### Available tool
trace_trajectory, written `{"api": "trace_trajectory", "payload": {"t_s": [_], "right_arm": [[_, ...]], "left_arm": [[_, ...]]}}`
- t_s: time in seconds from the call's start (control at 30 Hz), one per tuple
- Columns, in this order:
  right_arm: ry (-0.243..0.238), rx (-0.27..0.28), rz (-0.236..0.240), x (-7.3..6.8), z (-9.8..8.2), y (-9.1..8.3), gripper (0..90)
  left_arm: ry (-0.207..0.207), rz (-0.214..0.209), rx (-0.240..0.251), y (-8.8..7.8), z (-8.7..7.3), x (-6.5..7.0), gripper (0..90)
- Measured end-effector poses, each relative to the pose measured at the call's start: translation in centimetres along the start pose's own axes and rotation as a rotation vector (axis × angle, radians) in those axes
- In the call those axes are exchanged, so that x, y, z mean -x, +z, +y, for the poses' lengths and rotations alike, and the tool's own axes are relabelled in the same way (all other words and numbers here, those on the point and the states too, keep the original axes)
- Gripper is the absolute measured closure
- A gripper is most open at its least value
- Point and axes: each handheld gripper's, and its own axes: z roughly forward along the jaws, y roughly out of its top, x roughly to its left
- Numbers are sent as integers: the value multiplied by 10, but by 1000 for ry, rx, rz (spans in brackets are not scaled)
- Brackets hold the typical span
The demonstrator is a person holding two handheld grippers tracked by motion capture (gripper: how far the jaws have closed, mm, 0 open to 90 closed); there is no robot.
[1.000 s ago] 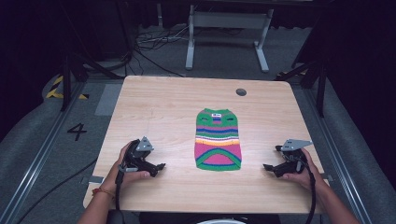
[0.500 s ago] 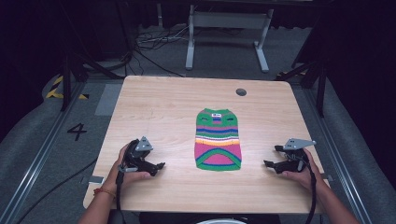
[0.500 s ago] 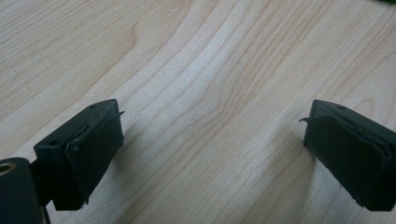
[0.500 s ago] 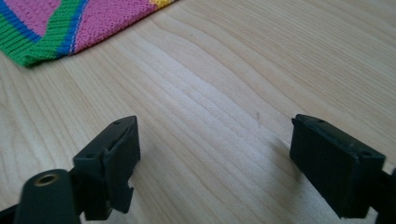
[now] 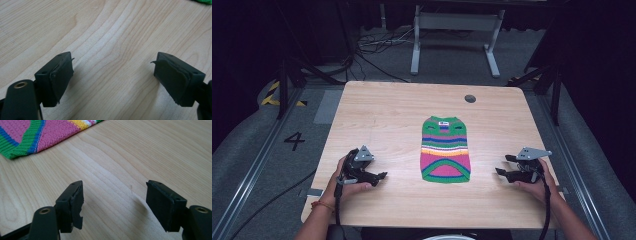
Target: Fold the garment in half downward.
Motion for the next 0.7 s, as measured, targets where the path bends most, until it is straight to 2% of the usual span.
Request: {"api": "trace_trajectory", "payload": {"t_s": [0.03, 0.07, 0.1, 0.13, 0.2, 0.27, 0.3, 0.37, 0.4, 0.5, 0.57, 0.6, 0.63, 0.67, 0.7], "right_arm": [[0, 0, 0, 0, 0, 0, 307], [9, -1, 4, 1, 1, 0, 307], [11, 5, 4, 2, 3, -1, 307], [12, 7, 8, 3, 5, -2, 307], [6, 10, 10, 3, 12, -3, 307], [4, 5, 16, 2, 19, -3, 311], [-1, 0, 13, 2, 23, -2, 317], [-14, -7, 23, 1, 34, -2, 339], [-29, -16, 15, 2, 39, -1, 339], [-31, -17, 23, 6, 59, 5, 347], [-37, -18, 25, 8, 70, 10, 348], [-37, -18, 25, 8, 70, 10, 348], [-54, -19, 27, 9, 84, 17, 351], [-54, -19, 27, 9, 84, 17, 351], [-60, -21, 32, 10, 95, 23, 351]], "left_arm": [[0, 0, 0, 0, 0, 0, 233], [10, -29, 5, -1, 1, -1, 233], [15, -35, 8, -1, 3, -1, 258], [25, -24, 3, -2, 8, -3, 248], [17, -52, 2, -2, 15, -6, 247], [35, -63, -17, -2, 23, -7, 254], [56, -52, -29, -3, 31, -8, 258], [58, -66, -4, -3, 42, -10, 261], [70, -65, 11, -3, 50, -10, 265], [95, -61, 32, 0, 65, -11, 287], [106, -59, 26, 7, 76, -13, 293], [106, -59, 26, 7, 76, -13, 293], [117, -53, 10, 14, 85, -13, 295], [117, -53, 10, 14, 85, -13, 293], [124, -51, 14, 19, 93, -14, 294]]}}
